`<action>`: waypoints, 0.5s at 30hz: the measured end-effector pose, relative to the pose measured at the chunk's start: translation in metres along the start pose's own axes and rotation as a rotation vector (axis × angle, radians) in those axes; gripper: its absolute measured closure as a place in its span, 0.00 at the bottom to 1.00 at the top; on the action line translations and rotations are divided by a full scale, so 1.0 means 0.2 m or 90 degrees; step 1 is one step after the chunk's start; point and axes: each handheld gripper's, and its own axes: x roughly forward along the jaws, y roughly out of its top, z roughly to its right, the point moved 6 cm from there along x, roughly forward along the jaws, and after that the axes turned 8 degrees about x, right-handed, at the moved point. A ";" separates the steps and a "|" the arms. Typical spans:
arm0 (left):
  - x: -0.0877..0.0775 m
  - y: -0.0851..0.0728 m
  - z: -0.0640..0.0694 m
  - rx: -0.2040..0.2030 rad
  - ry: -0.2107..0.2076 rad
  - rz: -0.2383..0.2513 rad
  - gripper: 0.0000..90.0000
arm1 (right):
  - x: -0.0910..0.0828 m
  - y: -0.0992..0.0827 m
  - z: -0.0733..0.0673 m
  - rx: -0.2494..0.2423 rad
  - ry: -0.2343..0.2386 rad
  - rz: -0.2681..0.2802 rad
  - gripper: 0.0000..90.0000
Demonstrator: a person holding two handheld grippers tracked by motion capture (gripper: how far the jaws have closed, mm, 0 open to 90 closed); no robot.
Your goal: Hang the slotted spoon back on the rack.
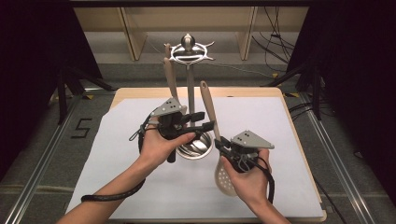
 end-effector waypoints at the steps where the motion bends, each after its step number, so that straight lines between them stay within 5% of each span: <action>1: 0.00 0.00 0.00 -0.003 -0.002 0.001 0.50 | 0.00 0.00 -0.01 0.003 0.010 -0.007 0.88; 6: 0.00 0.01 0.01 -0.003 -0.005 0.007 0.54 | 0.01 0.01 -0.03 -0.021 0.018 0.008 0.88; 7: 0.00 0.02 0.01 -0.003 -0.006 0.011 0.56 | 0.02 0.02 -0.02 -0.047 0.024 0.023 0.88; 8: 0.00 0.02 0.02 -0.004 -0.006 0.013 0.58 | 0.01 0.00 -0.04 -0.016 0.019 0.002 0.88; 11: -0.01 0.03 0.01 0.002 -0.004 0.021 0.65 | 0.01 0.01 -0.03 -0.044 0.017 0.011 0.88; 15: -0.03 0.05 0.01 0.011 -0.004 0.037 0.75 | 0.01 0.01 -0.04 -0.038 0.009 0.005 0.88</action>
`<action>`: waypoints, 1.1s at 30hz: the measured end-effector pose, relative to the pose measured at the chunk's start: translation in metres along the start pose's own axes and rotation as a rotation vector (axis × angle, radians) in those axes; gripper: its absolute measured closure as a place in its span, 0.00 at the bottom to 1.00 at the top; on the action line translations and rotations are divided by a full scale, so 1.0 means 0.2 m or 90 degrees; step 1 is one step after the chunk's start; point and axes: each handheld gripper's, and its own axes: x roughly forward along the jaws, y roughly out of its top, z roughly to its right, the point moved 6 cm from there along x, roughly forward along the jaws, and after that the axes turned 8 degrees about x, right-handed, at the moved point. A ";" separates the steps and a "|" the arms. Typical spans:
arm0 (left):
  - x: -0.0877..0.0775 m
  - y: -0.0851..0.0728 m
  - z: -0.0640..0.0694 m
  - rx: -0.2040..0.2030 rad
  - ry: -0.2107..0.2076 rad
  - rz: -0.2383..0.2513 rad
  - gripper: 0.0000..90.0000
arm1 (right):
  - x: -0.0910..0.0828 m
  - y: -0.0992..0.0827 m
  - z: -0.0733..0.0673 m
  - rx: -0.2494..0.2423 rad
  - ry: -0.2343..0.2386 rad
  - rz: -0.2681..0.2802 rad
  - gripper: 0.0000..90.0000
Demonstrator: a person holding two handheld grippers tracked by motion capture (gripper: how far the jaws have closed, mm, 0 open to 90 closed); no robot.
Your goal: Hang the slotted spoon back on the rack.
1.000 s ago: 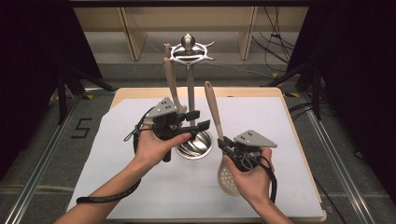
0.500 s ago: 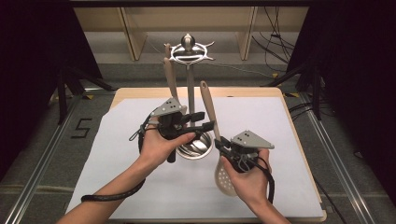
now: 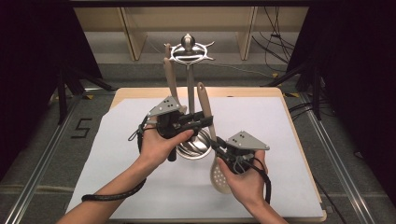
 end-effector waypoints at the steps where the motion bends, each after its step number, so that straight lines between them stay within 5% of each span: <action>1: 0.00 0.00 0.00 0.003 -0.002 -0.001 0.77 | 0.01 0.00 0.00 -0.013 0.009 0.004 0.88; 3: -0.01 0.01 0.01 0.003 -0.009 0.006 0.79 | 0.02 0.00 -0.01 -0.031 0.015 0.010 0.88; 4: -0.01 0.01 0.02 0.006 -0.012 0.007 0.79 | 0.02 0.00 -0.02 -0.009 0.022 0.005 0.88; 6: -0.02 0.01 0.03 0.004 -0.019 0.010 0.81 | 0.02 0.01 -0.01 -0.033 0.005 0.009 0.87; 8: -0.03 0.02 0.04 0.004 -0.030 0.015 0.82 | 0.02 0.00 -0.03 -0.022 0.019 0.003 0.87; 11: -0.04 0.02 0.06 0.027 -0.037 0.011 0.83 | 0.02 0.00 -0.04 -0.015 0.011 0.005 0.87; 13: -0.05 0.03 0.06 0.041 -0.040 0.009 0.83 | 0.03 0.01 -0.04 -0.039 0.013 0.017 0.86; 19: -0.10 0.04 0.03 0.085 -0.044 0.003 0.84 | 0.04 0.02 -0.04 -0.056 0.031 0.003 0.72; 20: -0.10 0.05 0.03 0.088 -0.042 0.003 0.84 | 0.03 0.01 -0.05 -0.036 0.027 0.005 0.69; 22: -0.12 0.05 0.00 0.101 -0.043 0.002 0.83 | 0.02 0.02 -0.04 -0.058 0.031 0.011 0.66; 25: -0.14 0.06 -0.02 0.101 -0.036 0.003 0.83 | -0.01 0.01 -0.03 -0.037 0.027 0.016 0.64; 33: -0.17 0.07 -0.06 0.101 -0.030 0.005 0.84 | -0.04 0.00 0.03 -0.045 0.027 0.021 0.63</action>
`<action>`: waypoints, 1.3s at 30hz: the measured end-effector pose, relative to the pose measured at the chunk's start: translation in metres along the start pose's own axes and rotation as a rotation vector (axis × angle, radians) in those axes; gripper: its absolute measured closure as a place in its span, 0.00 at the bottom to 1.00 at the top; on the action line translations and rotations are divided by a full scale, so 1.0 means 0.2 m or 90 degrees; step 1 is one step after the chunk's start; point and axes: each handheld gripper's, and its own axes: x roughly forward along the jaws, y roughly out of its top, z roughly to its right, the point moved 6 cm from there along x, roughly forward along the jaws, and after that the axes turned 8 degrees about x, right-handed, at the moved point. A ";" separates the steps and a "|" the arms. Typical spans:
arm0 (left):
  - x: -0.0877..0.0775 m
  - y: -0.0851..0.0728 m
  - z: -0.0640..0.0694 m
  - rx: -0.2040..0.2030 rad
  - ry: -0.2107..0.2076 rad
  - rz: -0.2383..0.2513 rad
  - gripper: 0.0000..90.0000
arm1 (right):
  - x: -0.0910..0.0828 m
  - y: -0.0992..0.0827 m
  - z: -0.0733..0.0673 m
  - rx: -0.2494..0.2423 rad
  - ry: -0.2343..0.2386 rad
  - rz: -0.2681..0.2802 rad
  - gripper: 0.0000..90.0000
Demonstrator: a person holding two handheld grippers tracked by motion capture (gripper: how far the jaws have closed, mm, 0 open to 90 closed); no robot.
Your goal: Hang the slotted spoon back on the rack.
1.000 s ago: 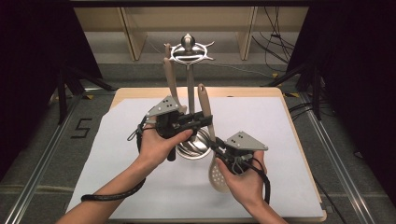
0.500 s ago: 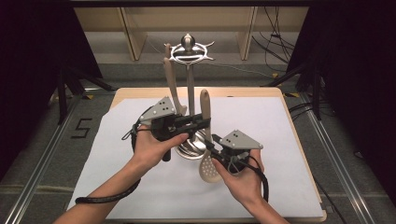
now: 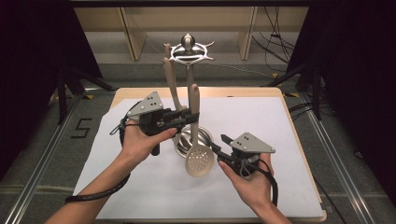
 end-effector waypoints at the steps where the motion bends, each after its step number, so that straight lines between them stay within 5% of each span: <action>1: 0.00 0.00 0.00 -0.001 0.001 0.001 0.83 | 0.00 -0.01 0.01 0.003 -0.003 -0.001 0.63; 3: -0.01 0.00 -0.01 -0.001 0.000 0.001 0.83 | -0.01 -0.02 0.03 0.030 -0.018 -0.006 0.63; 5: -0.01 0.01 -0.01 0.002 0.001 0.001 0.83 | -0.01 -0.02 0.06 0.007 -0.027 0.004 0.63; 9: -0.02 0.02 -0.01 0.004 0.002 0.006 0.83 | -0.01 -0.07 0.10 0.039 -0.038 -0.014 0.63; 10: -0.02 0.02 -0.01 0.005 0.002 0.005 0.84 | -0.01 -0.08 0.13 0.020 -0.042 -0.012 0.63; 12: -0.02 0.03 -0.01 0.004 0.000 0.007 0.83 | -0.01 -0.11 0.13 0.055 -0.051 -0.025 0.63; 14: -0.02 0.03 -0.01 0.005 0.001 0.006 0.83 | 0.00 -0.13 0.18 0.025 -0.060 -0.029 0.63; 18: -0.02 0.04 -0.01 0.008 -0.001 0.005 0.83 | 0.01 -0.17 0.19 0.068 -0.063 -0.038 0.63; 20: -0.03 0.04 -0.01 0.008 -0.001 0.005 0.84 | 0.01 -0.18 0.21 0.050 -0.064 -0.041 0.63; 21: -0.03 0.04 -0.01 0.008 -0.001 0.005 0.83 | 0.01 -0.19 0.21 0.075 -0.068 -0.047 0.63; 25: -0.03 0.05 -0.01 0.008 0.000 0.006 0.83 | 0.01 -0.20 0.25 0.040 -0.072 -0.046 0.62; 31: -0.04 0.07 -0.02 0.016 -0.005 0.005 0.83 | 0.02 -0.22 0.25 0.082 -0.078 -0.053 0.62; 33: -0.04 0.08 -0.02 0.014 -0.005 0.008 0.83 | 0.02 -0.22 0.26 0.061 -0.074 -0.053 0.62; 39: -0.04 0.09 -0.02 0.015 -0.010 0.007 0.83 | 0.03 -0.22 0.25 0.062 -0.067 -0.054 0.62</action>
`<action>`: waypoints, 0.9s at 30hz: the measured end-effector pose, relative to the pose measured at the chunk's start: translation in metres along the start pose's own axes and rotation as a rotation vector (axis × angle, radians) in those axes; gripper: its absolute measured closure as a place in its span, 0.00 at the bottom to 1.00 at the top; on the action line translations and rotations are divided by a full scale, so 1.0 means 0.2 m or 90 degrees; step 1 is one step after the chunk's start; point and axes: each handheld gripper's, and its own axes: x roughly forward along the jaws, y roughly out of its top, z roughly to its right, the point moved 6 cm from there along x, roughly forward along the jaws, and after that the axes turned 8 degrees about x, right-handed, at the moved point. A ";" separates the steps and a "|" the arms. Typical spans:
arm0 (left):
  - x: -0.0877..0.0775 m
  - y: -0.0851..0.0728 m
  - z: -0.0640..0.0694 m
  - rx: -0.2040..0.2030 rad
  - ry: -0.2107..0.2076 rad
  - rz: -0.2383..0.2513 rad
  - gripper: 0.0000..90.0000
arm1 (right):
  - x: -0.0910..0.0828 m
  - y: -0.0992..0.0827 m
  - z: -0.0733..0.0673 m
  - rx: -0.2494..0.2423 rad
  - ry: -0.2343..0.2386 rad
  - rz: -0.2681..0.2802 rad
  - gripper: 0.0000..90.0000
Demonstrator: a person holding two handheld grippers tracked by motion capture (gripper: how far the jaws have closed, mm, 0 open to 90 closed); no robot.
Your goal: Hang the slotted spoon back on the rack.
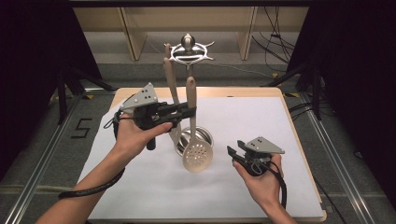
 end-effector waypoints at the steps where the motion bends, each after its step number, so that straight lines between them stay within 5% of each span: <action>1: 0.00 0.00 0.00 -0.001 0.000 0.001 0.83 | 0.00 0.00 0.00 0.001 0.001 -0.001 0.62; 6: 0.00 0.02 0.00 0.002 -0.003 0.002 0.83 | 0.00 0.00 0.00 -0.003 -0.002 -0.001 0.62; 8: 0.00 0.03 0.00 0.004 -0.003 0.002 0.83 | -0.01 -0.01 -0.01 0.027 -0.010 -0.011 0.62; 14: -0.01 0.04 -0.01 0.004 -0.003 0.004 0.83 | 0.00 0.00 0.02 -0.014 -0.013 0.000 0.62; 19: -0.01 0.06 -0.01 0.003 -0.003 0.006 0.83 | 0.00 0.00 0.02 -0.016 -0.013 0.001 0.62; 23: -0.01 0.07 -0.02 0.004 -0.004 0.006 0.83 | 0.00 0.00 0.00 0.014 -0.008 0.005 0.62; 27: -0.01 0.08 -0.02 0.004 -0.004 0.009 0.83 | 0.00 0.00 0.01 -0.008 -0.014 0.000 0.62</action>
